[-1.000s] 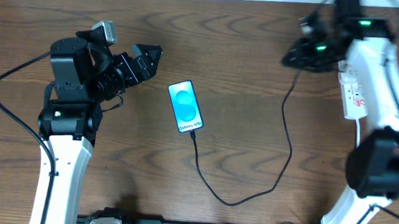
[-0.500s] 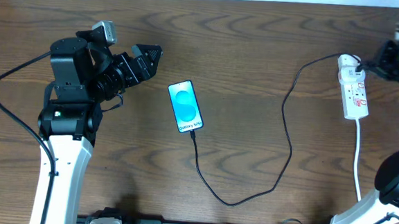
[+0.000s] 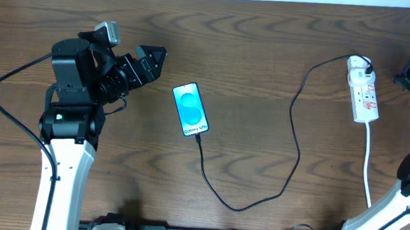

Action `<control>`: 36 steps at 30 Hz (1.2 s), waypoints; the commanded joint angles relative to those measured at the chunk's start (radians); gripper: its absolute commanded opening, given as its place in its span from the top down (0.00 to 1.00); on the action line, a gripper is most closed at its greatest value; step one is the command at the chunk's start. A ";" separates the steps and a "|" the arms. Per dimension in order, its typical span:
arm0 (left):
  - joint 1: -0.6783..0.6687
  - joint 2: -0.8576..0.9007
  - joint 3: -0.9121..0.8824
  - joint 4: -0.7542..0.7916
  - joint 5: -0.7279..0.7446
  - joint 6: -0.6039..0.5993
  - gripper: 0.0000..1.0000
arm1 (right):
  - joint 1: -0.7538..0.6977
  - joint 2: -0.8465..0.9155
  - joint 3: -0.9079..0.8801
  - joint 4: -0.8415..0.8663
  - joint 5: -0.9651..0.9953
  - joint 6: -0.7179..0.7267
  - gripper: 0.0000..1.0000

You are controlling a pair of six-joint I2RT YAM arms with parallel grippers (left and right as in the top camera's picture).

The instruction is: Plug charger to phone and switch on socket

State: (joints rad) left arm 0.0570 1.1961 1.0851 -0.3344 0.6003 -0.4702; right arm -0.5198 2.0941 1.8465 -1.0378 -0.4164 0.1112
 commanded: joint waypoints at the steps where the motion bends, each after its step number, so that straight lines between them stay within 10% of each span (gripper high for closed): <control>1: 0.003 0.001 -0.004 -0.001 0.010 0.017 0.05 | -0.003 0.045 0.003 0.019 -0.001 -0.029 0.99; 36: 0.003 0.001 -0.004 -0.002 0.010 0.017 0.05 | 0.065 0.244 0.003 0.161 -0.020 -0.066 0.99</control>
State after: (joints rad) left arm 0.0570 1.1957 1.0851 -0.3344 0.6003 -0.4702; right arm -0.4747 2.3108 1.8465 -0.8703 -0.4183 0.0658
